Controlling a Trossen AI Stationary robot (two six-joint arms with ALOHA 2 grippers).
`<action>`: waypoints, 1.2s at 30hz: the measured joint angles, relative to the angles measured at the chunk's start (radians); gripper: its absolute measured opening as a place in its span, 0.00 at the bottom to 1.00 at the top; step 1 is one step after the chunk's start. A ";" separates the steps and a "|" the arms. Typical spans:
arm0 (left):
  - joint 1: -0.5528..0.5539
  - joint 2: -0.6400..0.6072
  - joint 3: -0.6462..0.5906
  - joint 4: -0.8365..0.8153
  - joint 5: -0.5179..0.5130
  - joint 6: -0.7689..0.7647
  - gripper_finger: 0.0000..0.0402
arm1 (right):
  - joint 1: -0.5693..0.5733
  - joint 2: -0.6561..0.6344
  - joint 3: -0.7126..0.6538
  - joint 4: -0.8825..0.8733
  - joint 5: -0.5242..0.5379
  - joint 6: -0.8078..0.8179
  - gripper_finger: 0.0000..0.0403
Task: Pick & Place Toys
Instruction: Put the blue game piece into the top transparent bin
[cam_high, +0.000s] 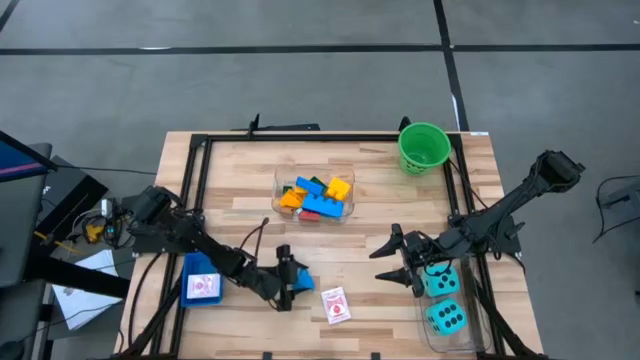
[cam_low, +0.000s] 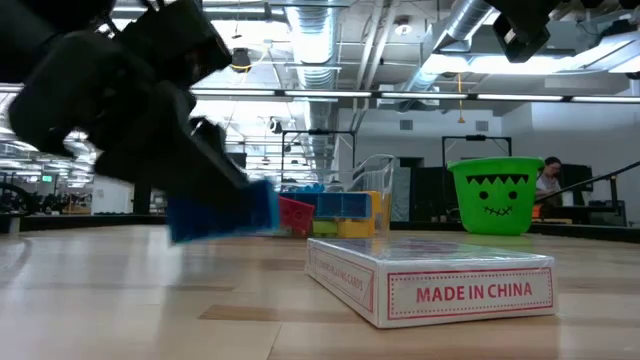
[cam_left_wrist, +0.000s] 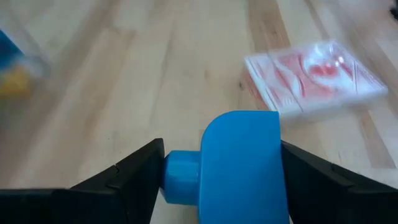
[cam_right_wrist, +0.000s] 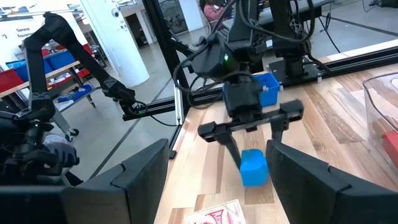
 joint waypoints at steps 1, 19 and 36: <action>0.006 -0.009 0.000 0.008 -0.014 0.019 0.67 | 0.000 0.000 0.000 0.000 0.000 0.000 0.65; 0.300 -0.477 -0.030 0.026 -0.318 0.337 0.69 | -0.001 0.000 0.000 0.008 0.000 -0.001 0.65; 0.578 -0.491 -0.188 0.024 -0.131 0.142 0.69 | -0.001 0.000 0.000 0.009 0.000 0.000 0.65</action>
